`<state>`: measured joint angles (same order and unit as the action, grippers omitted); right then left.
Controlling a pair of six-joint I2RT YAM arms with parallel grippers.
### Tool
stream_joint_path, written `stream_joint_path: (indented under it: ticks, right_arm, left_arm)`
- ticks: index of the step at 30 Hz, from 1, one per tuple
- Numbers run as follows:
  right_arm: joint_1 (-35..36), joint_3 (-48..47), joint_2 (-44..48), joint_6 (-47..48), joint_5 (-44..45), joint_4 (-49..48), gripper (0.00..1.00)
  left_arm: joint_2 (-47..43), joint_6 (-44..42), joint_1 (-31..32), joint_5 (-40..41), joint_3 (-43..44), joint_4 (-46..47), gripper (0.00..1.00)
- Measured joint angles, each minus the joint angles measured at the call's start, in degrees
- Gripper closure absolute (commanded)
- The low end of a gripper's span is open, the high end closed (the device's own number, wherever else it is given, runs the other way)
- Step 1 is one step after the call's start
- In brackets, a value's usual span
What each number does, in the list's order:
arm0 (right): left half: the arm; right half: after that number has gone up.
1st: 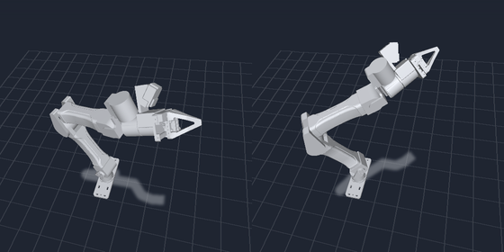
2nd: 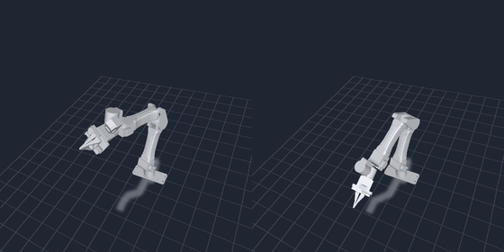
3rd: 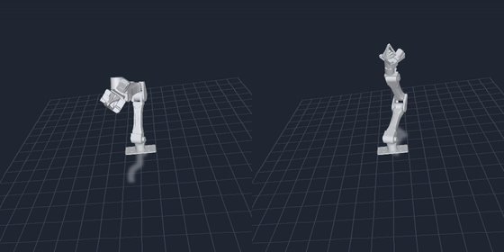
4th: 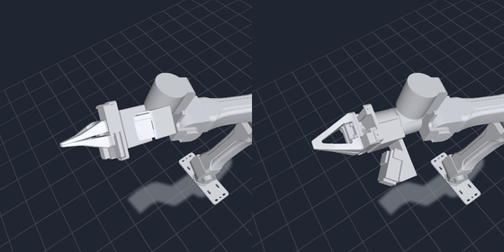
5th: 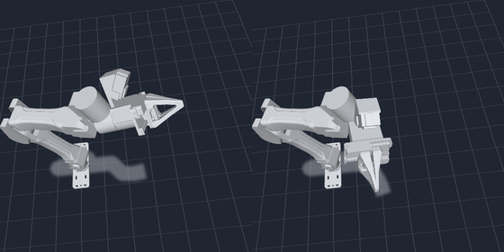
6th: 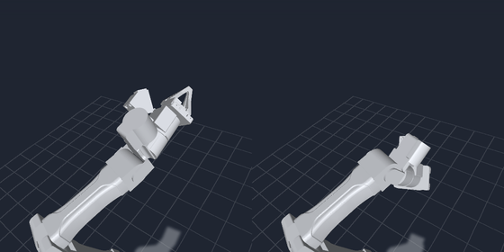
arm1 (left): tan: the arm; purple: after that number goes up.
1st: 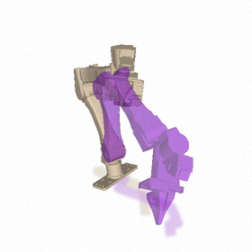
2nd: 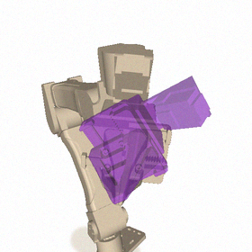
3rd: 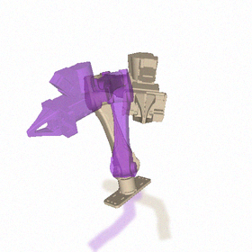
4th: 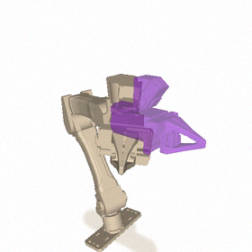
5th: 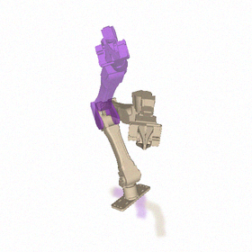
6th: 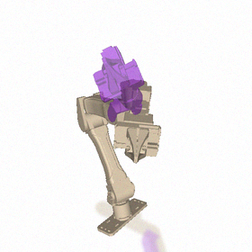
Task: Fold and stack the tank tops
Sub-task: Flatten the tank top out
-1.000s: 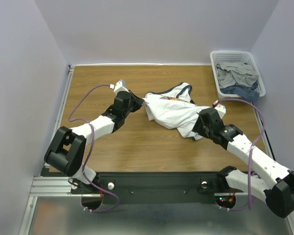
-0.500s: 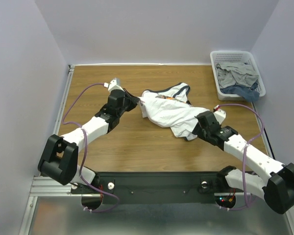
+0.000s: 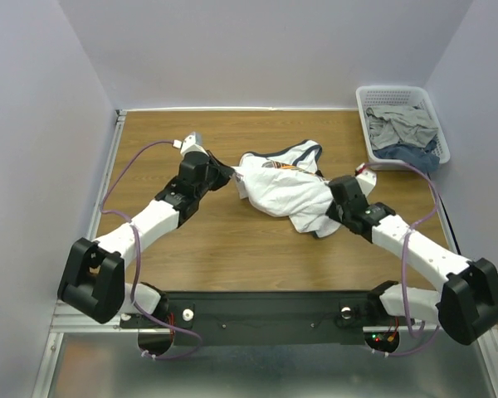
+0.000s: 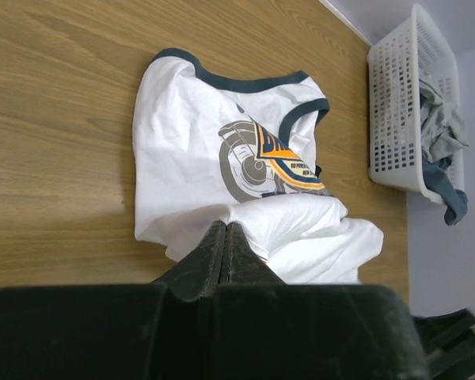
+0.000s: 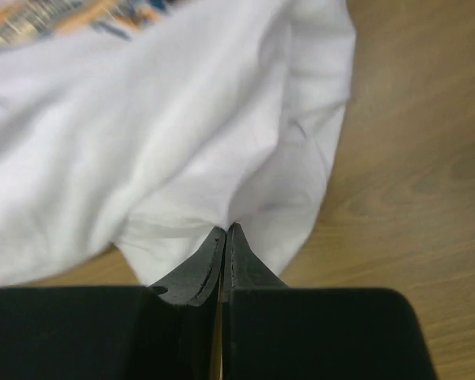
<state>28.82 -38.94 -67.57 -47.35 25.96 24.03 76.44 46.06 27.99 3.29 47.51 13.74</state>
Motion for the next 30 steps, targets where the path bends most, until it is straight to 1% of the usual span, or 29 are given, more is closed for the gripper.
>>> stream_joint_path:
  ticks: [3,5,6,8,11,13,15,17,18,19,21,24,27,30]
  right_arm:
    - [-1.90,-8.96,1.42,3.82,2.01,1.77,1.00]
    - [-3.50,-17.66,1.40,6.67,3.45,2.05,1.00]
    - [-4.11,-20.39,1.36,7.63,3.61,2.19,1.00]
    - [-6.78,-29.81,0.17,10.25,3.72,1.88,1.00]
    - [-10.49,-43.08,-4.28,14.10,3.43,1.70,1.00]
    - [-11.72,-49.99,-7.50,15.82,3.41,2.12,1.00]
    - [-12.17,-58.97,-12.13,18.14,2.67,1.84,1.00]
    - [-12.31,-64.74,-15.19,19.69,2.14,2.58,1.00]
    - [-12.35,-69.72,-17.75,20.96,1.62,2.40,1.00]
    - [-12.37,-72.74,-19.21,21.92,1.16,2.32,1.00]
    - [-12.44,-77.20,-21.05,23.17,0.39,3.02,1.00]
    - [-12.74,-82.25,-22.23,24.85,-0.59,3.04,1.00]
    - [-12.76,-84.50,-21.38,25.90,-0.98,2.95,0.99]
    - [-12.76,-84.76,-19.15,26.53,-1.44,3.06,1.00]
  left_arm:
    - [-1.22,-0.68,-0.24,0.00,1.84,-2.97,1.00]
    - [-2.19,-1.22,-0.74,0.04,4.61,-5.05,1.00]
    - [-2.58,-1.40,-1.05,0.22,6.12,-5.88,1.00]
    - [-3.39,-1.77,-1.79,0.33,9.49,-6.73,1.00]
    - [-3.80,-2.36,-3.45,0.76,15.96,-8.04,1.00]
    - [-3.80,-2.73,-4.87,1.20,20.52,-8.76,1.00]
    - [-3.63,-3.17,-6.12,1.40,25.18,-9.92,1.00]
    - [-3.43,-3.67,-6.95,1.66,30.10,-10.91,1.00]
    - [-3.34,-4.11,-7.52,1.81,33.07,-11.30,1.00]
    - [-3.34,-4.15,-7.85,1.81,35.23,-11.61,1.00]
    - [-3.48,-4.61,-8.26,2.01,38.77,-11.69,1.00]
    - [-4.63,-5.16,-8.39,2.23,41.16,-11.82,1.00]
    - [-6.97,-5.18,-8.50,2.21,41.16,-13.29,1.00]
    - [-9.44,-5.14,-8.50,2.08,41.13,-14.47,1.00]
